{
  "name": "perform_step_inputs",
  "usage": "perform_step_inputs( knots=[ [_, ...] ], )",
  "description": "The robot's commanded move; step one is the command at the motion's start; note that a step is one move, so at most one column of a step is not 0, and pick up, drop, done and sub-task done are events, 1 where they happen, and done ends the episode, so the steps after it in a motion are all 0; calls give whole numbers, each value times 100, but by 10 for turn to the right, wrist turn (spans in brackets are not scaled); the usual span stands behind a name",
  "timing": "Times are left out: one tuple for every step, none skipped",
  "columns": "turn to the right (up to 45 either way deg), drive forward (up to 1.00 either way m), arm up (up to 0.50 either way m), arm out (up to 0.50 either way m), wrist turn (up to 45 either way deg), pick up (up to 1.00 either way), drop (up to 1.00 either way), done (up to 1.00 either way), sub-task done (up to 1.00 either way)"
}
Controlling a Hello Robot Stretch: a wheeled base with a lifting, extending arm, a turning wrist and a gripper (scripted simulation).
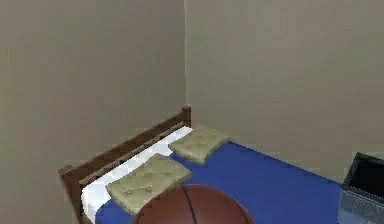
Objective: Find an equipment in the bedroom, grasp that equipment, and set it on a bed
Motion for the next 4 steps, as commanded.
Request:
perform_step_inputs(
  knots=[
    [-450, 0, 0, 0, 0, 0, 0, 0, 0],
    [-150, 0, 0, 0, 0, 0, 0, 0, 0],
    [0, 0, 0, 38, 0, 0, 0, 0, 0],
    [0, 0, 0, 0, 450, 0, 0, 0, 0]
  ],
)
